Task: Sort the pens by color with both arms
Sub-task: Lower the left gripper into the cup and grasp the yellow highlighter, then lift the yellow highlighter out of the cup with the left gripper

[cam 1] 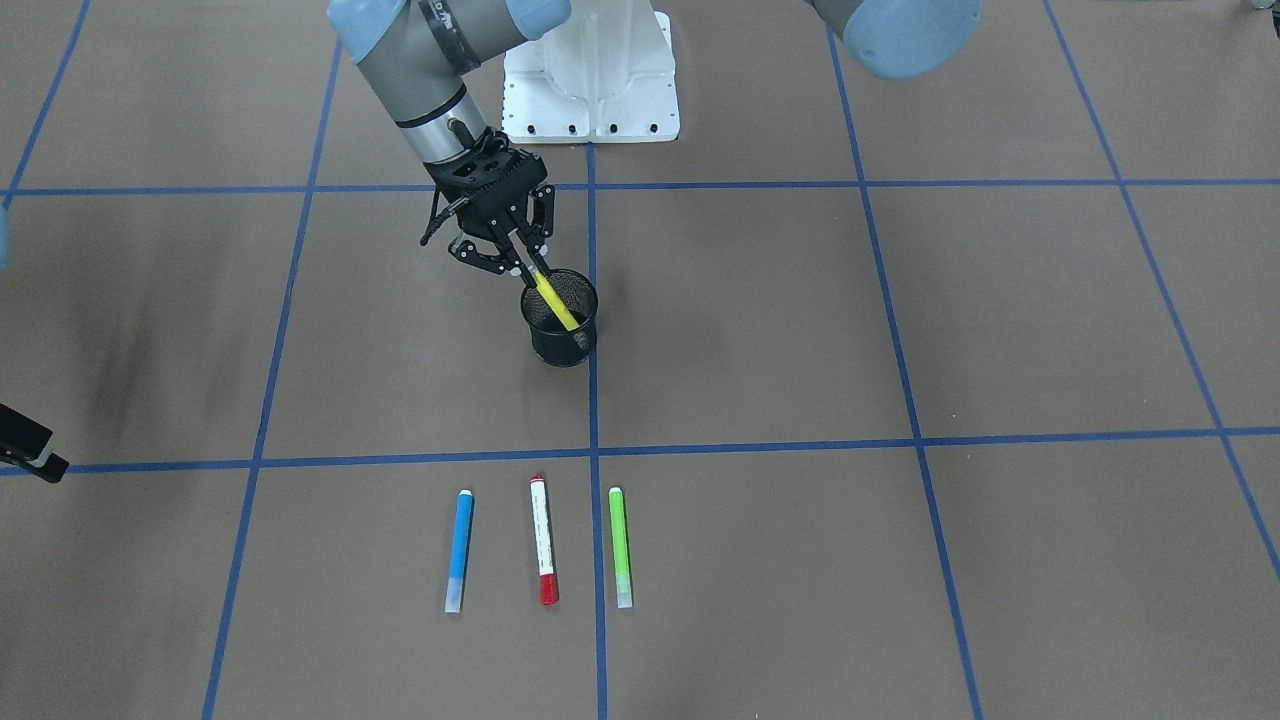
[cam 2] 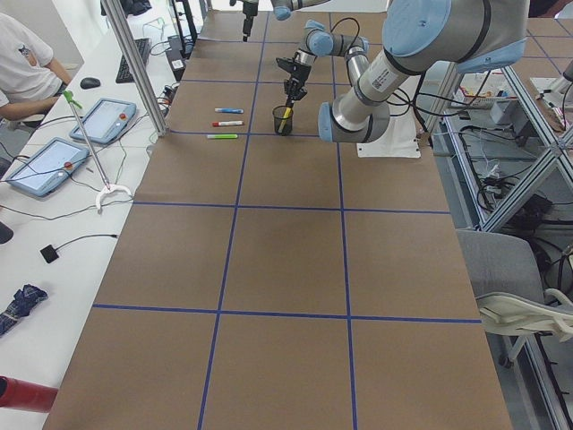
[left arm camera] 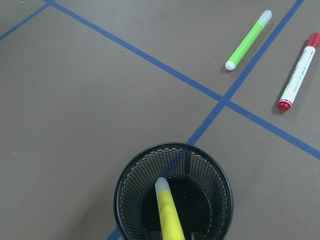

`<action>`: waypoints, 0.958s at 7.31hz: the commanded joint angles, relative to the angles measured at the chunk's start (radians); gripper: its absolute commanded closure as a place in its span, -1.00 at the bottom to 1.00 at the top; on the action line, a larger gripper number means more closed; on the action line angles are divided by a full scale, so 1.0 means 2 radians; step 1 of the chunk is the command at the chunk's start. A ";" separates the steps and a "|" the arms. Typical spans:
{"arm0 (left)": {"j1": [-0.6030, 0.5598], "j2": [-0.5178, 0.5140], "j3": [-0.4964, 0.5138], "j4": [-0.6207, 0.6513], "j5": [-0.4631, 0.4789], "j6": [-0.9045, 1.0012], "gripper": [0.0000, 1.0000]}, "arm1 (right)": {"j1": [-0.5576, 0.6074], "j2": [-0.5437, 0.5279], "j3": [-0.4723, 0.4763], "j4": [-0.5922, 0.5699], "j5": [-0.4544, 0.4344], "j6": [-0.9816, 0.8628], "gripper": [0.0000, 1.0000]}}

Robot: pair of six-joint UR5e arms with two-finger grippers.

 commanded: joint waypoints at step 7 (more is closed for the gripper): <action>-0.033 0.011 -0.158 0.073 0.000 0.080 1.00 | 0.000 0.013 0.001 0.000 0.001 0.024 -1.00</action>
